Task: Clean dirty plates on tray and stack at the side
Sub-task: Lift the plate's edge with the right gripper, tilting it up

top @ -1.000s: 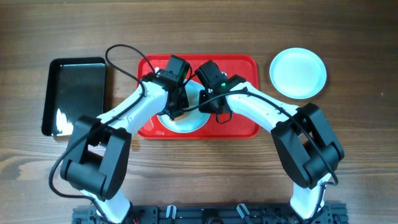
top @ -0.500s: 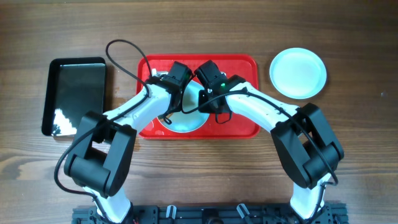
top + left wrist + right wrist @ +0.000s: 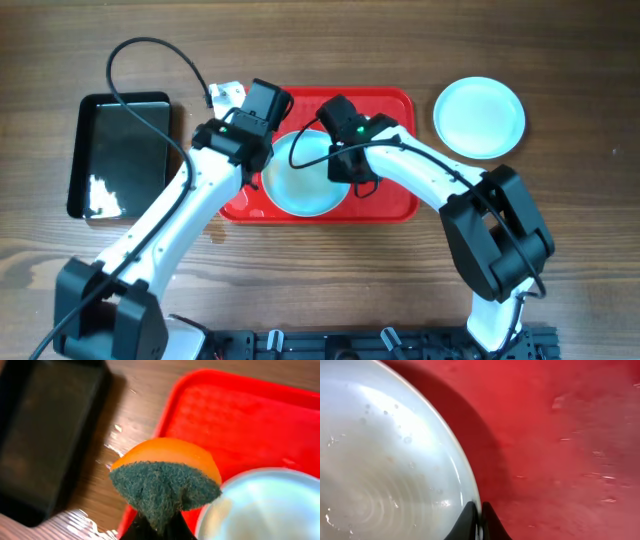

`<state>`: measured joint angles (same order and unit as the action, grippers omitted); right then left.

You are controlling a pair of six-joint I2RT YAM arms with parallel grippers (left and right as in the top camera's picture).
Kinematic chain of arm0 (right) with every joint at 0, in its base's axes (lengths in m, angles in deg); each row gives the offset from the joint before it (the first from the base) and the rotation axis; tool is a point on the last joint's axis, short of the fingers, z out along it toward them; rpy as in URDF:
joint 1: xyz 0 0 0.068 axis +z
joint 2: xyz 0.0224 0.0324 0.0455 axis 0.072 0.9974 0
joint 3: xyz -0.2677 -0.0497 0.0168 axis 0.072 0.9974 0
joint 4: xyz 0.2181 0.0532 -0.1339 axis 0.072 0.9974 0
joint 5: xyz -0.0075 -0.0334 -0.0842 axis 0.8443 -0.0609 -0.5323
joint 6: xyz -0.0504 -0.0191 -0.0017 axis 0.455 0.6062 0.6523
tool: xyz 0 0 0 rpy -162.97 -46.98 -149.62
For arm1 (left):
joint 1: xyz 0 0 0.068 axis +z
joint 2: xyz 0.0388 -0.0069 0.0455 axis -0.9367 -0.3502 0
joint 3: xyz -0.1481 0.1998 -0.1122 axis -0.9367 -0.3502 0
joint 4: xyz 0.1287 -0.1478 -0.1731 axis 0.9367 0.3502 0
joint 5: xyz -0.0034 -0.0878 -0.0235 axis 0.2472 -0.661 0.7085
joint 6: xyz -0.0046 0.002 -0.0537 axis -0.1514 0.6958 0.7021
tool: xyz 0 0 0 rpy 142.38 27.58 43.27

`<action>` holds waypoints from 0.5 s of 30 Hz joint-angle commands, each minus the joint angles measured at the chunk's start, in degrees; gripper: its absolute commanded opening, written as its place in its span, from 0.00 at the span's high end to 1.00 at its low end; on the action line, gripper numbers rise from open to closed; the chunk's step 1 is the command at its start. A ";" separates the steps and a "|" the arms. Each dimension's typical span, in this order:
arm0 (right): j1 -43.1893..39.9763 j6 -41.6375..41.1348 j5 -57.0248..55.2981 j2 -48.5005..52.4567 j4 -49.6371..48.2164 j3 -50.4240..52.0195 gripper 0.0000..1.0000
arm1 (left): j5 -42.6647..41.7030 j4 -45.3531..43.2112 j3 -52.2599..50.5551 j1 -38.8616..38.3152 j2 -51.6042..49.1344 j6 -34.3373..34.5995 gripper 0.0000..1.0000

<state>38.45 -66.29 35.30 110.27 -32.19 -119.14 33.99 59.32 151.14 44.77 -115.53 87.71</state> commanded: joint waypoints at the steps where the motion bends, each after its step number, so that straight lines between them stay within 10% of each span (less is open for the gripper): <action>1: -0.55 1.95 -12.59 -5.07 4.81 -4.72 0.96 | -16.70 1.60 0.35 0.26 -0.83 1.55 0.96; 15: -0.37 18.97 -41.18 -22.43 9.92 -10.45 0.96 | -27.06 1.57 0.33 0.26 -1.36 2.71 0.96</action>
<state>38.24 -53.94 5.01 91.43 -21.48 -128.54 8.88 60.91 151.21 44.83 -116.38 88.65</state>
